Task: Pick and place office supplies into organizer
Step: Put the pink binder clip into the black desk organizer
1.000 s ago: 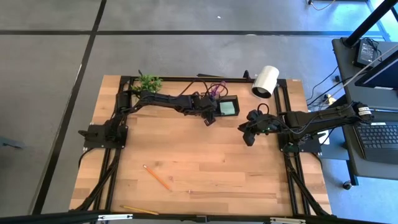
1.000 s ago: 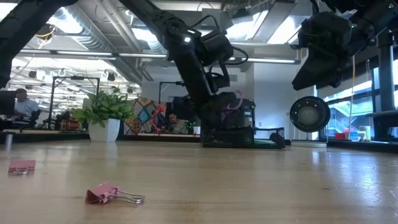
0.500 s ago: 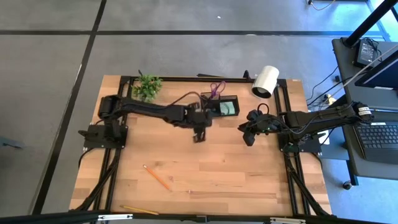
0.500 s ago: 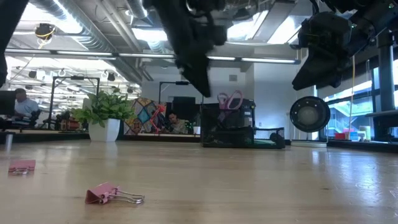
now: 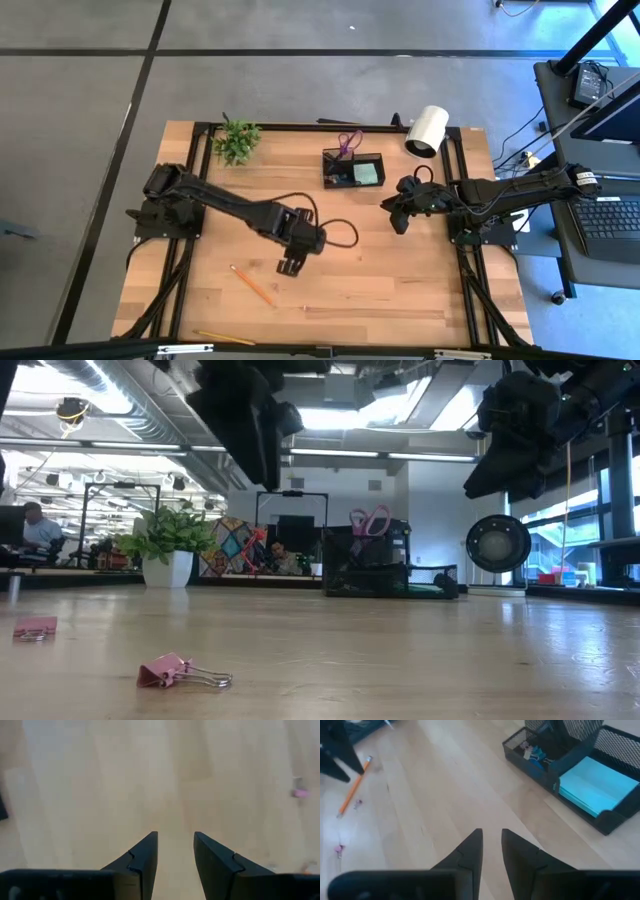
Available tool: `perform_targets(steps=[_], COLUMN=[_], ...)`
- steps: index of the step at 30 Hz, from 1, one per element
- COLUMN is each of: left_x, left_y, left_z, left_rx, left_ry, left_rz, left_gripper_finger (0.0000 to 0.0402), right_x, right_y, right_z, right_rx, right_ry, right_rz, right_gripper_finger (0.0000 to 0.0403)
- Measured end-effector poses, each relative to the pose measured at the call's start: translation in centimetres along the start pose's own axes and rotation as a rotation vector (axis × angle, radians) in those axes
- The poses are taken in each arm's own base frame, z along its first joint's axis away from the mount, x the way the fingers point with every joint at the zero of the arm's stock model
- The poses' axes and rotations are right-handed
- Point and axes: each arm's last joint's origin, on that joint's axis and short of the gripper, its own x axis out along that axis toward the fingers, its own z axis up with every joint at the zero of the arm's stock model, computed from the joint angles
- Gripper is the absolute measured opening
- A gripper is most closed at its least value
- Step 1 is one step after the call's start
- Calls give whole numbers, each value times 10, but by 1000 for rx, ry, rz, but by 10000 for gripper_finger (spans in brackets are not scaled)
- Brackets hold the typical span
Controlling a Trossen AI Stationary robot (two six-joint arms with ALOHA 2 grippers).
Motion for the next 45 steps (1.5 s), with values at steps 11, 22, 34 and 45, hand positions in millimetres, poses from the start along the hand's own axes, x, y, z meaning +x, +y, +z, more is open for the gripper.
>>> perform_targets(steps=[11,22,34,45], left_x=[-6,39,81,94], left_y=[-77,-126,-153,-152], left_z=[-2,7,-1,-4], left_rx=[-40,-108,-205,-255], left_ry=[-78,-167,-133,-99], left_rz=[-82,-107,-67,-52], left_gripper_finger=[139,187,184,182], right_x=[0,2,3,3], right_y=[4,3,3,3], right_z=[5,4,2,2], right_rx=[43,63,57,56], right_ry=[-54,-37,-19,-19], right_rz=[40,29,16,18], right_gripper_finger=[76,76,76,76])
